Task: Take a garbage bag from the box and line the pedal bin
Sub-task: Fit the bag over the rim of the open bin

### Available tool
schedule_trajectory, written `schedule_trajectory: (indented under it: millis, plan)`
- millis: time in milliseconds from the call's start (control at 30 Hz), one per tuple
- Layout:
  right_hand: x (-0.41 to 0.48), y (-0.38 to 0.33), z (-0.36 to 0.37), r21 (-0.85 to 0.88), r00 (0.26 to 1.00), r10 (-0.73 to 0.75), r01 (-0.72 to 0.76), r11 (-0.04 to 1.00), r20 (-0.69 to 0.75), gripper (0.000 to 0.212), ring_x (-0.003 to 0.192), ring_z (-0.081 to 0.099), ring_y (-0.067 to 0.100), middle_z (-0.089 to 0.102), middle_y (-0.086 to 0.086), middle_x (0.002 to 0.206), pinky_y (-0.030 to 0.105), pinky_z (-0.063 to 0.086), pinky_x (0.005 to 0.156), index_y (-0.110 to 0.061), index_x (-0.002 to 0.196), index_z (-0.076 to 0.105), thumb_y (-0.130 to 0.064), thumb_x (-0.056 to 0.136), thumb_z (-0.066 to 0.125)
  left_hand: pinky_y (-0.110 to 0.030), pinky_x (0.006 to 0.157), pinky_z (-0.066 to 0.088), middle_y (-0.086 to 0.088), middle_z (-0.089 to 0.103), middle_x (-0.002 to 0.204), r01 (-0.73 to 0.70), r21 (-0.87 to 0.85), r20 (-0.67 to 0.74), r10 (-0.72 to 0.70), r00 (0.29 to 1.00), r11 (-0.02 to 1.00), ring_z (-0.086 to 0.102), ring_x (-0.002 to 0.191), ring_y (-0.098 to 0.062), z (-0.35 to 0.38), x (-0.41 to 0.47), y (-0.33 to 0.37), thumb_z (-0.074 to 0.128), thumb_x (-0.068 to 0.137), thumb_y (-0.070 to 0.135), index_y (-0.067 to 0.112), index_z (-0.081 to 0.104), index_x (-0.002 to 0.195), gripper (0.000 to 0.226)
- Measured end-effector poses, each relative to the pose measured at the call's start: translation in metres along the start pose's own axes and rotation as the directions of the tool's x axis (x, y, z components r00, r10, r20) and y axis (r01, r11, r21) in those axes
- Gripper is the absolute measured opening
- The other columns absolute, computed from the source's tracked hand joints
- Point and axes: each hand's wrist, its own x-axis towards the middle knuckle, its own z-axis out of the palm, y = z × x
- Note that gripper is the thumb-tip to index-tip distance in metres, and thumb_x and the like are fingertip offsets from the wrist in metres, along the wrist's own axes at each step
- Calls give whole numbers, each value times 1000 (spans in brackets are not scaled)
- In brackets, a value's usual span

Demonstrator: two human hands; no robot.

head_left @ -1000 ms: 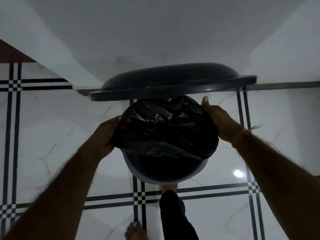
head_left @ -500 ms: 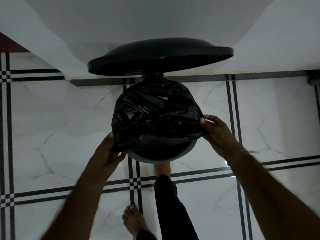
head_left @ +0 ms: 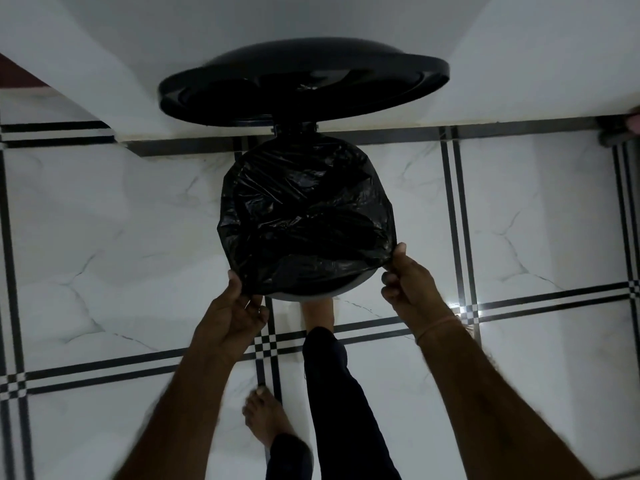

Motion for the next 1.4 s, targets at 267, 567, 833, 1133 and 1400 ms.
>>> schedule_trajectory:
  millis: [267,567,833,1133,1400]
  plan:
    - [-9,0,17,186,996,-24,38,982,-81,32,40,39,1,61,-5,74,14,27,35,-14,90,63,-39,106,49,-16,43,39,10,56,60,-26,-37,-62,23,998,999,43,43,-2,11,-1,6,56,99,43,25,78,64,46]
    - [-34,47,-7,140,965,77,-114,984,250,27,57,55,6,72,-3,98,16,44,50,-16,115,68,-33,105,50,-14,42,36,9,60,74,9,-133,20,-6,1000,991,42,45,-3,1,-4,-7,55,98,37,21,71,94,23]
    - [-18,72,14,543,980,136,-196,816,148,26,61,70,9,76,4,88,20,59,57,-9,102,67,-27,105,48,-13,36,32,9,52,55,29,-10,-105,-30,994,1000,41,36,-2,11,16,-2,48,105,16,19,56,83,24]
    - [2,25,5,453,992,65,-105,885,104,34,93,76,19,78,10,100,28,63,78,-6,107,72,-36,96,61,-18,45,48,-3,62,91,14,-48,-186,-23,982,999,54,73,-13,22,16,-6,59,99,16,14,64,92,9]
    - [29,-6,18,329,999,7,-21,944,43,41,89,77,21,80,10,87,33,62,86,-3,113,66,-38,95,58,-22,64,50,7,69,105,-143,22,-112,145,983,989,64,91,-11,29,6,5,63,92,51,24,67,112,34]
